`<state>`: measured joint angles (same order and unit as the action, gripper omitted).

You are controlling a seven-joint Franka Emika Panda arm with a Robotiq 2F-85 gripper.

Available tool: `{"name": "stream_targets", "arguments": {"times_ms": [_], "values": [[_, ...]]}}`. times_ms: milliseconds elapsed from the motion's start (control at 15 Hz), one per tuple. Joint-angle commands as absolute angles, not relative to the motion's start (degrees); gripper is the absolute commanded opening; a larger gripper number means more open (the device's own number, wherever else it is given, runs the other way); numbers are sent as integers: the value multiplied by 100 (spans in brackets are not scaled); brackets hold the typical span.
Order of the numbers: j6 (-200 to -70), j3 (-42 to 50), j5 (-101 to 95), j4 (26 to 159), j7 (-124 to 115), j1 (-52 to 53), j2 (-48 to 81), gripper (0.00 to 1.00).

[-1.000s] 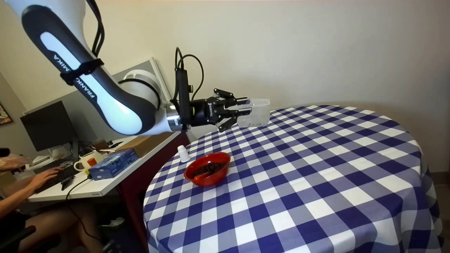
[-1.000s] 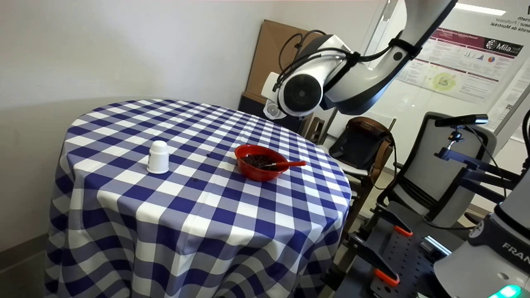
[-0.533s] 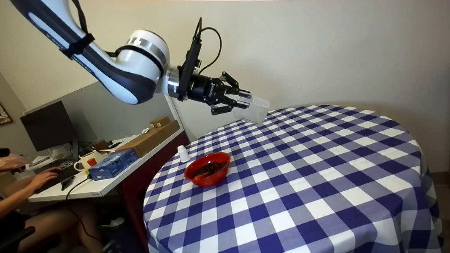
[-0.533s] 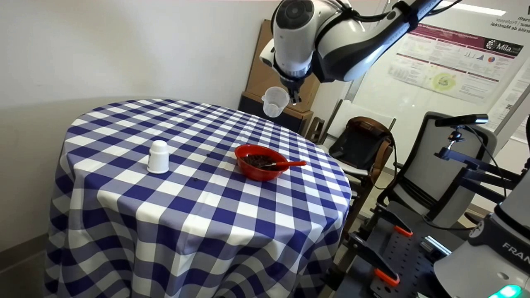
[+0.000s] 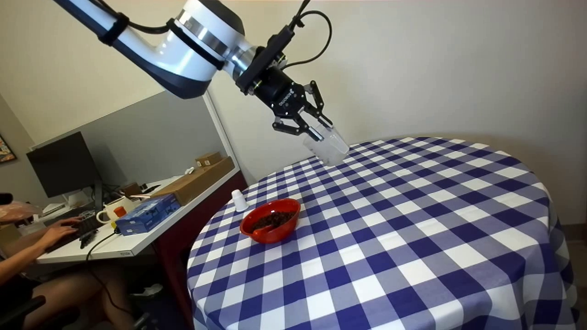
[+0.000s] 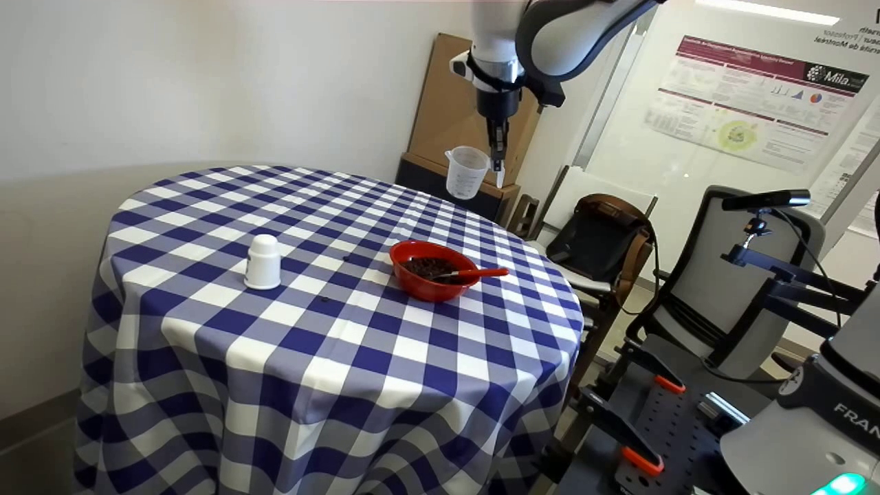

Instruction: Pour the contents in the clear jar into the red bowl

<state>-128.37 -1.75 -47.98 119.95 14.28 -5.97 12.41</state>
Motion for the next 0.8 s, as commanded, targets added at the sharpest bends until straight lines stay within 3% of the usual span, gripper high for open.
{"name": "stream_targets", "arguments": {"times_ms": [0, 333, 733], "values": [[-12610, -37, -3346, 11557, 2187, -720, 1472, 12], [-12390, 256, -1914, 11192, 2272, -907, 1864, 12], [-12310, 493, -1616, 10974, 2175, -1049, 2393, 12]]}}
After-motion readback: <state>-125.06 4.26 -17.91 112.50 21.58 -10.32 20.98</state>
